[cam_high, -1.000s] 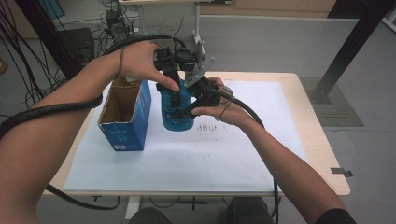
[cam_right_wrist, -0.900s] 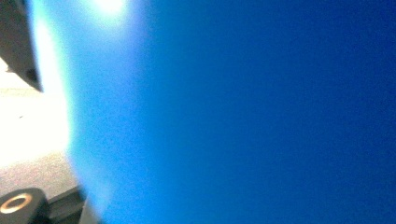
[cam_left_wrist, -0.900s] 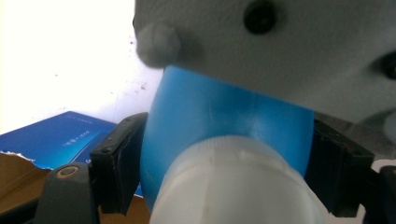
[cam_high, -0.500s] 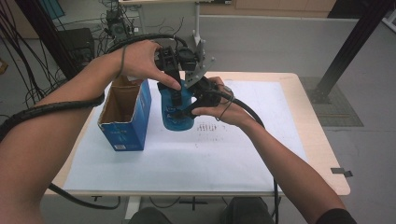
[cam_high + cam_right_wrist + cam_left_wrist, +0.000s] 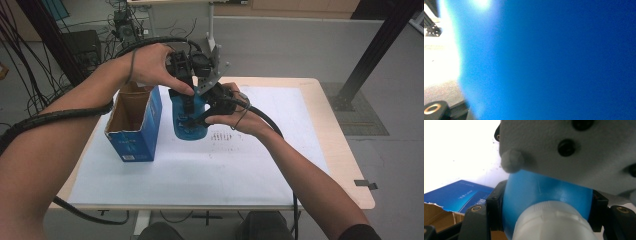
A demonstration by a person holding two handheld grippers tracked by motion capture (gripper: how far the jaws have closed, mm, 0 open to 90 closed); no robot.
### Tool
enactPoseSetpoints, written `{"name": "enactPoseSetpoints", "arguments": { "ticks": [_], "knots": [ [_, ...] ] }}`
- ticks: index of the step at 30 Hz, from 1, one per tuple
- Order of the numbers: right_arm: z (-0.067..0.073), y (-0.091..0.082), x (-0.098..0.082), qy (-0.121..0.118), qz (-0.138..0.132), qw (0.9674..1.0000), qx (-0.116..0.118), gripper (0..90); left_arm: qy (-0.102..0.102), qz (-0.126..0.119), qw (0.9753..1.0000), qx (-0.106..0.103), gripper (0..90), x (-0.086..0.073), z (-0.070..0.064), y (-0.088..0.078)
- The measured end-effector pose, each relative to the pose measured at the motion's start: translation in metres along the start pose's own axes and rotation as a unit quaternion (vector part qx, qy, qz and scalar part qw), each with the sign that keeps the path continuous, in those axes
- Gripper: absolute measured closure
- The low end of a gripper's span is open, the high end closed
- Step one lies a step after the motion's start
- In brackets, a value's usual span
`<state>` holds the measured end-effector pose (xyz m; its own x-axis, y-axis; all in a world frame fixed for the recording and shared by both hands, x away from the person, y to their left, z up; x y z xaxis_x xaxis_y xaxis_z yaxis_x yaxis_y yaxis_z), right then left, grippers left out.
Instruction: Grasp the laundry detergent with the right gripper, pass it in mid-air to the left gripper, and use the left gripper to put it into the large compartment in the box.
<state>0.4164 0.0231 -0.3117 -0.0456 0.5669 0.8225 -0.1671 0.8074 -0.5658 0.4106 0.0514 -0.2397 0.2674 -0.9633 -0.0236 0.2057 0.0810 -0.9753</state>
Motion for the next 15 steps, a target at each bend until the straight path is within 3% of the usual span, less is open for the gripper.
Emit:
{"name": "enactPoseSetpoints", "arguments": {
  "ticks": [15],
  "knots": [
    [0.0000, -0.0024, -0.0009, 0.000, -0.004, 1.0000, -0.001, 43.8, -0.001, -0.002, 1.0000, 0.004, 35.4, 0.0033, -0.0006, -0.0015]
  ]
}}
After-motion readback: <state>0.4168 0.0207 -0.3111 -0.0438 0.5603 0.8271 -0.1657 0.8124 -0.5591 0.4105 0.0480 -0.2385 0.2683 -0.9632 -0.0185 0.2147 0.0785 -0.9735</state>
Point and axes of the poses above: each handheld gripper's, and its own axes: y roughly forward along the jaws, x roughly out of its top, z roughly to its left, the point moved 9 cm from there along y, roughly forward along the jaws, and after that the axes turned 11 degrees about x, right-handed, at the moved point
